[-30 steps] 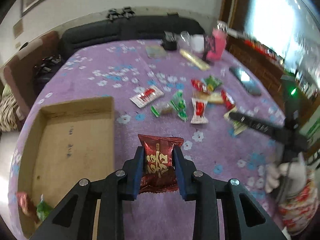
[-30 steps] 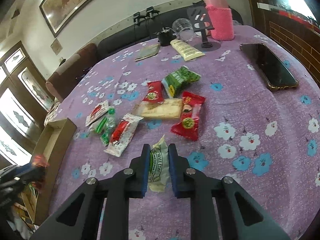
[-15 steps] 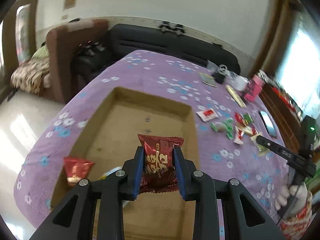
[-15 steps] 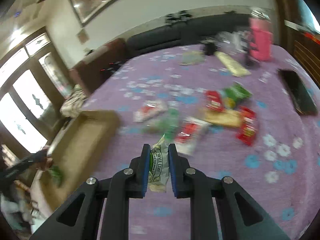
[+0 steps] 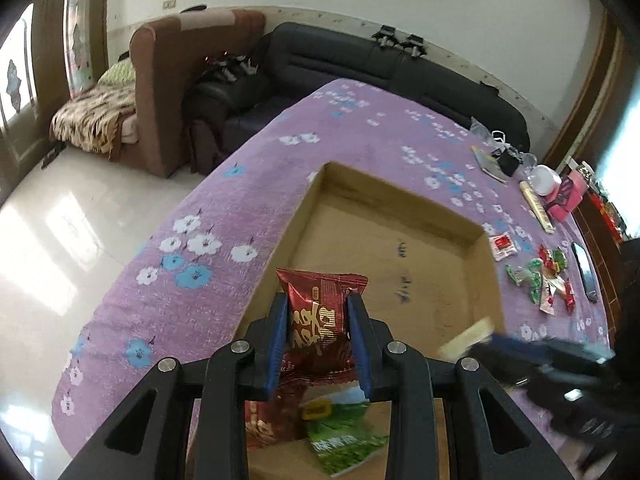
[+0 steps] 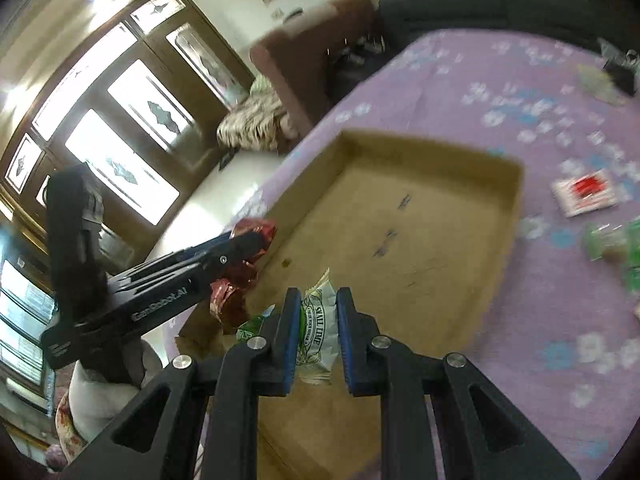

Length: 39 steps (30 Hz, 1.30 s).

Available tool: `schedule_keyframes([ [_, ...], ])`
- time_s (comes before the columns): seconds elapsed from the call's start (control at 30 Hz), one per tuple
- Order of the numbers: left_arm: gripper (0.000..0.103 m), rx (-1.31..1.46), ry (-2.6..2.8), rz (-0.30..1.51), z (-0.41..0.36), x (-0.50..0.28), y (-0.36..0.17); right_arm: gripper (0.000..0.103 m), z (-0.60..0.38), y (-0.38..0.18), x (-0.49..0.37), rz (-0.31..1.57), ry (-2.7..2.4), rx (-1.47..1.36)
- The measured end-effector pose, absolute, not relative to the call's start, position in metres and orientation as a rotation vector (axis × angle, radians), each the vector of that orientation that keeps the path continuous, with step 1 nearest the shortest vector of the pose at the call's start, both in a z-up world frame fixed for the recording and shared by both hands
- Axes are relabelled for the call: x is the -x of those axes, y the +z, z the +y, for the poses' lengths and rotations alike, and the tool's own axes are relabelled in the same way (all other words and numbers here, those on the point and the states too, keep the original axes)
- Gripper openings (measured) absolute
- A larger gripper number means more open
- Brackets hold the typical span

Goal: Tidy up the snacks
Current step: 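Carry both snacks over the box and open both grippers to drop them, then lift both tools away from the box and return over the snacks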

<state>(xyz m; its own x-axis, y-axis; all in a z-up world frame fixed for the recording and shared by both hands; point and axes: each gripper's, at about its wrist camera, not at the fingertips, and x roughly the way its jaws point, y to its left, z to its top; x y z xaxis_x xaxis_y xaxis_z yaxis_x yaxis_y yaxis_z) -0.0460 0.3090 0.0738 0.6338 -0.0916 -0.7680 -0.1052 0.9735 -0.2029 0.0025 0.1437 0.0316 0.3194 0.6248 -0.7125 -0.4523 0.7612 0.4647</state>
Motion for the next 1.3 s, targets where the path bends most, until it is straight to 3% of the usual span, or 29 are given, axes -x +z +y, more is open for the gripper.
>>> schedule_keyframes([
  [0.2, 0.034, 0.286, -0.001, 0.887, 0.321, 0.049, 0.069, 0.02, 0.183, 0.011, -0.002, 1.056, 0.712, -0.127],
  [0.4, 0.051, 0.293, 0.004, 0.801, 0.322, 0.069, 0.093, 0.021, 0.179, 0.022, 0.004, 1.019, 0.706, -0.121],
  [0.5, 0.059, 0.305, 0.007, 0.738, 0.318, 0.086, 0.11, 0.029, 0.158, 0.039, 0.016, 0.959, 0.685, -0.118],
  [0.57, 0.06, 0.313, -0.01, 0.705, 0.312, 0.097, 0.119, 0.034, 0.146, 0.047, 0.023, 0.927, 0.668, -0.12],
  [0.87, 0.06, 0.259, -0.1, 0.59, 0.261, 0.141, 0.172, 0.035, 0.064, 0.079, 0.057, 0.819, 0.585, -0.229],
  [1.03, 0.066, 0.201, -0.181, 0.538, 0.231, 0.164, 0.204, 0.035, 0.0, 0.113, 0.072, 0.722, 0.518, -0.289],
  [1.3, 0.066, 0.255, -0.429, 0.452, 0.203, 0.182, 0.312, 0.035, -0.113, 0.206, 0.095, 0.529, 0.377, -0.341],
])
